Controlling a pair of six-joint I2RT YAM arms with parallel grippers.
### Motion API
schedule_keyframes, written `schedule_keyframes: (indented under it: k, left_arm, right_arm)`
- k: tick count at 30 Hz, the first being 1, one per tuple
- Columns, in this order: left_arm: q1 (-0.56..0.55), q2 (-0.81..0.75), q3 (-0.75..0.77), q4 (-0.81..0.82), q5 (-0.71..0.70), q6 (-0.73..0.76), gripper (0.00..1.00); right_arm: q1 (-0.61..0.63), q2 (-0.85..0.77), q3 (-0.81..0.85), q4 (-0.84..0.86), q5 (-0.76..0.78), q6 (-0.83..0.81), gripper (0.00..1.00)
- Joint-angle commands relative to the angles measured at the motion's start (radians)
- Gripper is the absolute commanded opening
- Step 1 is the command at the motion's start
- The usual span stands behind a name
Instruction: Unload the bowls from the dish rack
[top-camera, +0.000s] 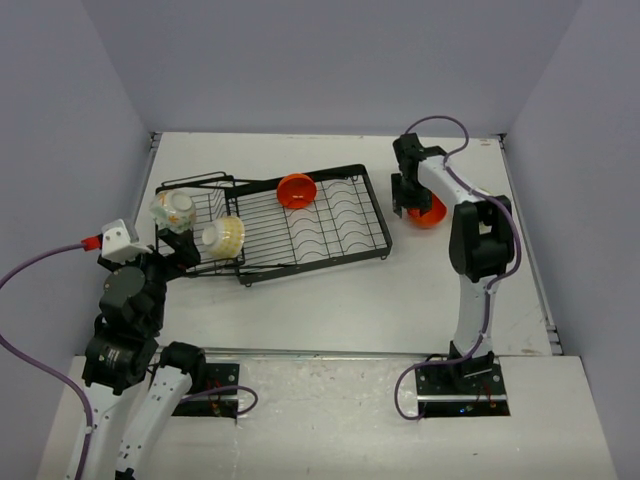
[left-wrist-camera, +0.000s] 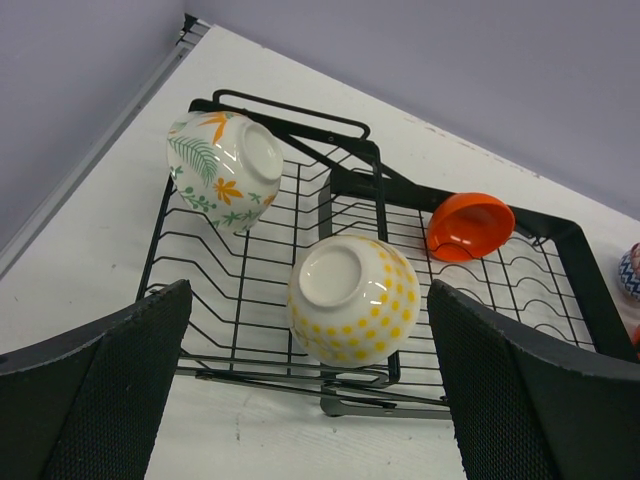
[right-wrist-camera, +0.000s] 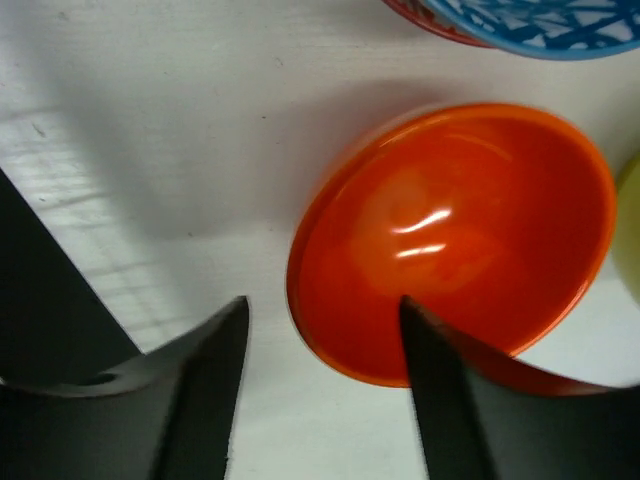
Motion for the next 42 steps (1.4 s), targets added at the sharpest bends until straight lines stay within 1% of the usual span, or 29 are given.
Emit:
schedule_keyframes:
  k: [1,2,6,7,8,9,10,11,12,13,14,15,16,17,18,19,20,21,22,23,24,25,26,27,29,31,35,39,42]
  left_arm:
    - [0.008,-0.008,-0.002,0.042,0.007,0.026,1.0]
    - [0.008,-0.007,-0.002,0.042,0.007,0.026,1.0]
    - [0.008,-0.005,-0.002,0.042,0.006,0.026,1.0]
    - [0.008,-0.004,-0.002,0.042,0.004,0.026,1.0]
    - [0.008,0.001,-0.003,0.04,0.004,0.026,1.0]
    - [0.008,0.007,-0.002,0.042,0.003,0.026,1.0]
    - [0.008,0.012,-0.002,0.04,0.001,0.026,1.0]
    - [0.008,0.025,-0.002,0.038,0.001,0.026,1.0]
    - [0.008,0.031,0.001,0.038,0.003,0.026,1.0]
    - [0.008,0.039,0.004,0.038,0.004,0.029,1.0]
    - [0.008,0.047,0.009,0.037,0.006,0.031,1.0]
    - [0.008,0.067,0.014,0.037,0.007,0.032,1.0]
    - [0.008,0.076,0.015,0.037,0.01,0.035,1.0]
    - [0.008,0.097,0.017,0.037,0.024,0.041,1.0]
    - [0.008,0.11,0.02,0.037,0.035,0.046,1.0]
    - [0.008,0.128,0.042,0.031,0.047,0.051,1.0]
    - [0.008,0.181,0.069,0.017,0.08,0.049,1.0]
    - [0.008,0.217,0.099,-0.013,0.104,0.052,1.0]
    - [0.008,0.263,0.136,-0.036,0.121,0.057,1.0]
    - [0.008,0.356,0.218,-0.059,0.148,0.063,1.0]
    - [0.008,0.396,0.254,-0.087,0.16,0.075,1.0]
    - [0.006,0.438,0.321,-0.102,0.156,0.097,1.0]
    - [0.002,0.497,0.348,-0.119,0.139,0.101,1.0]
    - [-0.004,0.515,0.366,-0.142,0.116,0.098,1.0]
    - [-0.018,0.512,0.374,-0.138,0.055,0.085,1.0]
    - [-0.018,0.49,0.356,-0.123,0.039,0.071,1.0]
    - [-0.018,0.386,0.245,-0.04,0.017,0.068,1.0]
    - [-0.018,0.294,0.126,0.009,-0.054,0.062,1.0]
    - [-0.018,0.271,0.098,0.017,-0.07,0.06,1.0]
  right_arm:
    - [0.016,-0.075,0.001,-0.01,0.072,0.006,0.68]
    - [0.035,-0.101,-0.007,0.006,0.08,0.011,0.99]
    - [0.11,-0.262,-0.045,0.046,0.124,0.037,0.99]
    - [0.136,-0.333,-0.071,0.065,0.161,0.055,0.99]
    - [0.192,-0.368,-0.093,0.137,0.18,0.064,0.99]
    - [0.219,-0.407,-0.126,0.192,0.18,0.077,0.99]
    - [0.246,-0.486,-0.222,0.27,0.16,0.103,0.99]
    - [0.28,-0.525,-0.283,0.469,0.031,0.121,0.99]
    - [0.283,-0.559,-0.356,0.578,-0.101,0.143,0.99]
    - [0.28,-0.582,-0.474,0.692,-0.227,0.158,0.99]
    - [0.295,-0.588,-0.493,0.813,-0.319,0.163,0.99]
    - [0.309,-0.573,-0.486,0.826,-0.325,0.163,0.99]
    - [0.329,-0.551,-0.425,0.819,-0.293,0.093,0.99]
    - [0.379,-0.487,-0.386,0.779,-0.23,0.039,0.99]
    - [0.4,-0.449,-0.345,0.768,-0.098,-0.03,0.99]
    - [0.42,-0.41,-0.275,0.758,-0.048,-0.176,0.99]
    - [0.444,-0.372,-0.244,0.747,0.013,-0.243,0.99]
    - [0.45,-0.302,-0.221,0.762,0.111,-0.304,0.99]
    - [0.452,-0.277,-0.21,0.792,0.13,-0.431,0.99]
    - [0.457,-0.254,-0.211,0.864,0.14,-0.489,0.99]
    - [0.458,-0.217,-0.21,0.891,0.15,-0.597,0.99]
    - [0.46,-0.2,-0.21,0.952,0.157,-0.644,0.99]
    - [0.46,-0.182,-0.202,0.969,0.157,-0.674,0.99]
    - [0.46,-0.145,-0.19,0.984,0.148,-0.725,0.99]
    - [0.458,-0.105,-0.161,1.007,0.118,-0.771,0.99]
    - [0.458,-0.039,-0.11,1.001,0.088,-0.823,0.95]
    - [0.458,0.061,-0.046,1.01,0.062,-0.873,0.87]
    - [0.458,0.128,-0.012,1.069,0.046,-0.876,0.73]
    - [0.46,0.147,0.007,1.078,0.032,-0.864,0.65]
